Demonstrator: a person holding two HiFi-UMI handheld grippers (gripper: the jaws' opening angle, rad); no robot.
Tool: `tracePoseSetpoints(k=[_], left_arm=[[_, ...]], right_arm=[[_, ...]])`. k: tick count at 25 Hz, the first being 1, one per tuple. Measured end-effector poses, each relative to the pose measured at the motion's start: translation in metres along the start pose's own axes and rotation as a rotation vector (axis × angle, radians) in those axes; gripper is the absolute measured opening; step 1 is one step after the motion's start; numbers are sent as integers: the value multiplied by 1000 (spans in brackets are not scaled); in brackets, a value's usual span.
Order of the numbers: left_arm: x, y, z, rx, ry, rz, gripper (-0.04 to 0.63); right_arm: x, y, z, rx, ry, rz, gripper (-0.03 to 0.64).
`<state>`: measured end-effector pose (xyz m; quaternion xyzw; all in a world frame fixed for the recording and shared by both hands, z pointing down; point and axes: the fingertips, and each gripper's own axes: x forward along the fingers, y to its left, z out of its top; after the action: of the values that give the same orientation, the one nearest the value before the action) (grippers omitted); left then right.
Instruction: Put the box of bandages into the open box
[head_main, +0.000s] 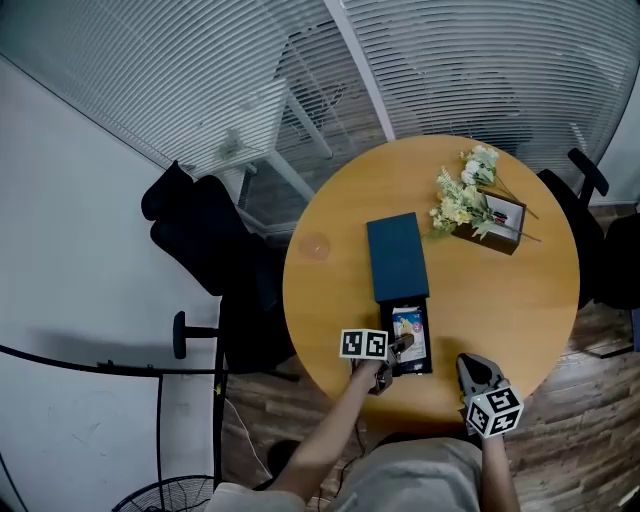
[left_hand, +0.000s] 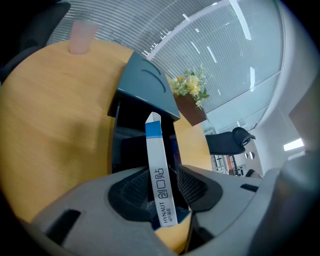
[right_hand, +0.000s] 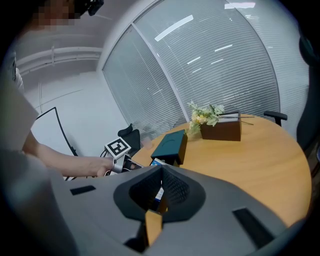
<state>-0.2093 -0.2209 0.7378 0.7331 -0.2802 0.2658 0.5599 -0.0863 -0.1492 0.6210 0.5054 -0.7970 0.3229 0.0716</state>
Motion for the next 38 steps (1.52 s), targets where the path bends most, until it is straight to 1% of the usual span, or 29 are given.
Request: tracePoseSetpoints(k=[2,7,12,17,25,29,38], left_arm=[[-2,1,0,2,-5,10,158],[-12,2,6,10,-44,29,158],[-20,4,7,10,-62,35,158],[-28,3,9,3,-90,23,158],[-43,-2,16,18,-143,9,158],[-58,-9,17,58,-184,6,158],[-96,-14,7,172,-257,72,158]], right_arm=[[-1,0,0,-1,-2,1,-3],[0,0,-4,-1,9,12,-3],[-2,6,-4,-9,17,23,-3],[-1,11,-5,-9,16,28,-3],[3,27,-11,-32,37,59,-3],[6,34,-14,-46,50,76,-3],[11,42,-18,-53,62,89,-2]])
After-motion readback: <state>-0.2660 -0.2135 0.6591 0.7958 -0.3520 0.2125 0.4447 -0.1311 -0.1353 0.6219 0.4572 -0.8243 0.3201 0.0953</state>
